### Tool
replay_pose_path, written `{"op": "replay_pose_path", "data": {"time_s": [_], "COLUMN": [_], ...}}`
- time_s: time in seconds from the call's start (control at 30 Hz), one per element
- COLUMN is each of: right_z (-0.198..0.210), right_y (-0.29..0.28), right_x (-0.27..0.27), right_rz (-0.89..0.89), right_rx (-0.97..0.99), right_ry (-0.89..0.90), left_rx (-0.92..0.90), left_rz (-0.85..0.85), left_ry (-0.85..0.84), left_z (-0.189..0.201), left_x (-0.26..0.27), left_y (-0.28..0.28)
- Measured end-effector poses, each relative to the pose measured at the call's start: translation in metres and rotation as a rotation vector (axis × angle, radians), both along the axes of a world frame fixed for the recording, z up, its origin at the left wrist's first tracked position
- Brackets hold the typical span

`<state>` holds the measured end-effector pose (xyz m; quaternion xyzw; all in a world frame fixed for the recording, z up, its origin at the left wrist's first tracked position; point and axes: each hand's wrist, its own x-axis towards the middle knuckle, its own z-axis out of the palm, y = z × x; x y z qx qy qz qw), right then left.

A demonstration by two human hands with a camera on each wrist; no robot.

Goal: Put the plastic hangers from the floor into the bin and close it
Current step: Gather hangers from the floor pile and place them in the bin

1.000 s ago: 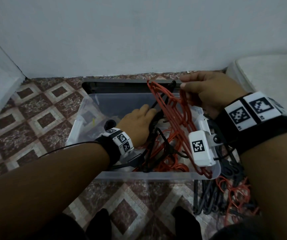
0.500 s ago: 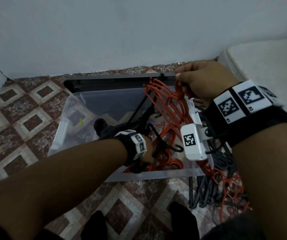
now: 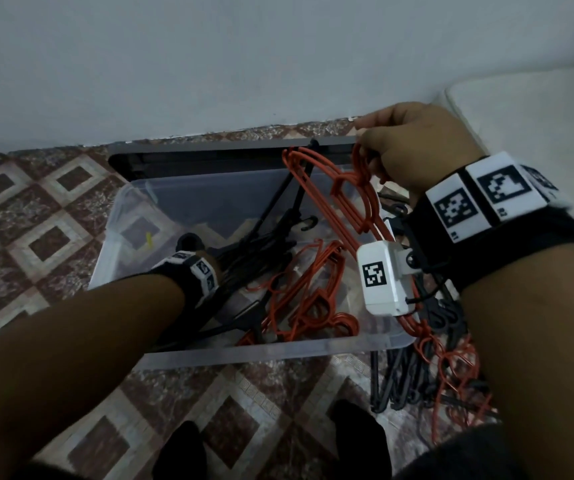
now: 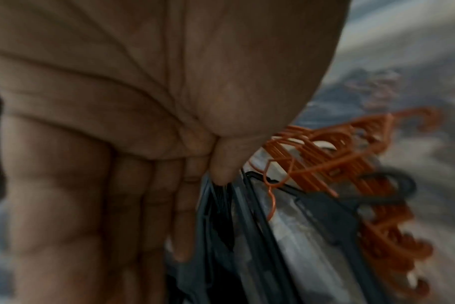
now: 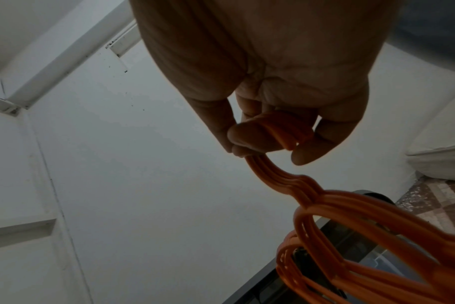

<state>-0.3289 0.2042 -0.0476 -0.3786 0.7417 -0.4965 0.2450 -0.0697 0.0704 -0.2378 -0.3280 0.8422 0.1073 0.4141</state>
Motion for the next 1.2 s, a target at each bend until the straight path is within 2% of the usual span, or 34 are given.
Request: {"op": "replay_pose_path", "data": {"time_s": [0.03,0.07,0.1,0.2,0.3,0.33,0.43,0.47,0.6,0.7,0.73,0.77,0.83,1.0,1.03,1.1,1.2], "right_z": [0.000,0.001,0.001,0.002,0.000,0.000,-0.001,-0.002,-0.003,-0.002,-0.002,-0.002,-0.001,-0.002,-0.001,0.000,0.001], "right_y": [0.000,-0.001,-0.001,-0.001,0.001,0.001,0.002,0.002,0.002,0.001,0.001,0.001,0.001,0.003,0.003,0.004,0.003], "right_x": [0.000,0.001,0.001,0.003,0.003,0.003,0.000,-0.001,-0.005,-0.006,-0.006,-0.006,-0.004,0.003,0.005,0.008,0.010], "right_rz": [0.000,0.000,0.001,0.002,0.000,0.001,0.003,0.004,0.015,0.015,0.010,0.002,-0.014,-0.046,-0.049,-0.053,-0.042], "right_rx": [-0.005,-0.007,-0.008,-0.005,0.004,0.008,0.015,0.020,0.049,0.058,0.052,0.043,0.032,0.041,0.040,0.051,0.059], "right_ry": [-0.002,0.002,0.006,0.000,-0.006,0.006,0.056,0.074,0.151,0.157,0.158,0.160,0.169,0.156,0.151,0.164,0.185], "left_rx": [-0.105,-0.226,-0.219,-0.024,0.123,0.148,0.141,0.133,0.216,0.095,0.059,0.039,-0.014,0.161,0.138,0.163,0.179], "left_rz": [-0.002,-0.022,-0.016,0.113,0.097,0.082,-0.079,-0.083,-0.091,-0.050,-0.003,0.078,0.136,0.313,0.241,0.215,0.093], "left_ry": [-0.066,-0.043,0.018,0.144,0.162,0.124,-0.129,-0.200,-0.319,-0.209,-0.118,-0.028,0.098,0.340,0.329,0.245,0.097], "left_z": [0.000,0.003,0.003,-0.018,-0.041,-0.047,-0.051,-0.048,-0.052,-0.050,-0.044,-0.033,-0.010,0.046,0.053,0.057,0.046], "left_x": [0.001,-0.003,-0.015,-0.058,-0.088,-0.094,-0.107,-0.110,-0.107,-0.090,-0.084,-0.080,-0.071,-0.039,-0.036,-0.037,-0.055], "left_y": [0.001,0.004,0.012,0.046,0.059,0.062,0.059,0.059,0.050,0.036,0.034,0.032,0.025,0.027,0.030,0.042,0.062]}}
